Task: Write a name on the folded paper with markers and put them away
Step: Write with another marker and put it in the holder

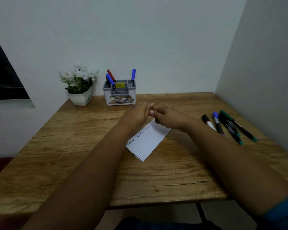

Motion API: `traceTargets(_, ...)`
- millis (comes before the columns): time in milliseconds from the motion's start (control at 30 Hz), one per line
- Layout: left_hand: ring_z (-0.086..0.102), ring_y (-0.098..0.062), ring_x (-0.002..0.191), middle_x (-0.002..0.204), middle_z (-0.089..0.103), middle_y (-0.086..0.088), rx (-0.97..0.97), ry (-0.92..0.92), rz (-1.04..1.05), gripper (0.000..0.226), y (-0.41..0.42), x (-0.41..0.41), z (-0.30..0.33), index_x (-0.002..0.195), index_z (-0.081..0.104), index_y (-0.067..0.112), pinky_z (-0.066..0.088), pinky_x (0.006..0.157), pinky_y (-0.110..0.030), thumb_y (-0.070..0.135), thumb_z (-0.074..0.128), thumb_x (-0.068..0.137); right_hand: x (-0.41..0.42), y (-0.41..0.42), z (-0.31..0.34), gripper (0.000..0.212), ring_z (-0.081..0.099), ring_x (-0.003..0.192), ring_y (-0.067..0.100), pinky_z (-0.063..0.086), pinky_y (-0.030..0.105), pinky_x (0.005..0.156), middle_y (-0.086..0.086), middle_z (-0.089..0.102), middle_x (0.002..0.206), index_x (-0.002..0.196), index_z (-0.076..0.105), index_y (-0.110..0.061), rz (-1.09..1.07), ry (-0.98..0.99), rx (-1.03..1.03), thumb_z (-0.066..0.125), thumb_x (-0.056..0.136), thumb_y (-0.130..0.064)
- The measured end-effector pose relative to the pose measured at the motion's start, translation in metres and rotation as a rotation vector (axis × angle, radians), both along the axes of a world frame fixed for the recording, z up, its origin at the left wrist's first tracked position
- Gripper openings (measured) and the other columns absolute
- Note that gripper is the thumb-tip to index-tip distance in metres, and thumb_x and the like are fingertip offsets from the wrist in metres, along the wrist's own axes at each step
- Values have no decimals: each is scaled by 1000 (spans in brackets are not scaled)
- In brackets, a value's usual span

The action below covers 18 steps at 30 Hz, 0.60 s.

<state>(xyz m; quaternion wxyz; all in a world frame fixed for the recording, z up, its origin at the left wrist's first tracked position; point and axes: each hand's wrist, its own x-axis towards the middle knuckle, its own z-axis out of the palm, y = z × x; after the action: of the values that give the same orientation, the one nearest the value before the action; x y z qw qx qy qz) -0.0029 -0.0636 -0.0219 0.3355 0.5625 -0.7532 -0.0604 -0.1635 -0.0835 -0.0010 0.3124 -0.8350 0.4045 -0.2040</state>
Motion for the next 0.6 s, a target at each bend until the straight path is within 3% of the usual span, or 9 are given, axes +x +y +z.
traceTargets(67,56,-24,73,79,59,-8,-19,-14,20,41,0,0,-1,88,58,10,43,65,-39,36,32,103,2,-1,-3,23,50,67,6,39,25,65,-2,57,76,98,59,-24,0,11,-47,39,105,-31)
traceTargets(133,55,-24,72,79,59,-8,-57,-47,59,40,0,0,-2,88,58,11,43,64,-39,37,31,103,3,-1,-5,26,51,69,3,41,18,66,-1,58,78,104,62,-17,-12,18,-125,39,105,-29)
traceTargets(267,55,-21,70,77,60,-4,-144,-89,123,41,-2,2,-5,88,59,14,46,63,-39,39,31,103,3,-1,-12,19,48,62,-3,35,6,61,-10,56,72,86,54,-24,46,27,-336,46,103,-21)
traceTargets(333,54,-19,67,73,58,-1,-162,-73,150,43,-2,3,-5,84,58,17,47,61,-38,43,29,102,1,-5,-14,7,48,64,-5,35,4,63,-10,57,78,95,59,-21,59,68,-394,53,99,-20)
traceTargets(467,56,-12,63,66,58,5,-120,-68,139,50,0,5,-3,76,60,24,49,60,-37,54,27,99,0,-6,-17,13,49,67,-3,35,4,64,-17,52,78,107,63,-11,71,47,-463,56,97,-17)
traceTargets(600,59,-11,67,68,62,5,11,-34,114,53,5,5,-2,74,64,24,50,67,-35,55,29,99,3,-2,-23,19,49,67,0,35,11,61,-12,56,82,110,64,-13,71,38,-480,50,100,-21)
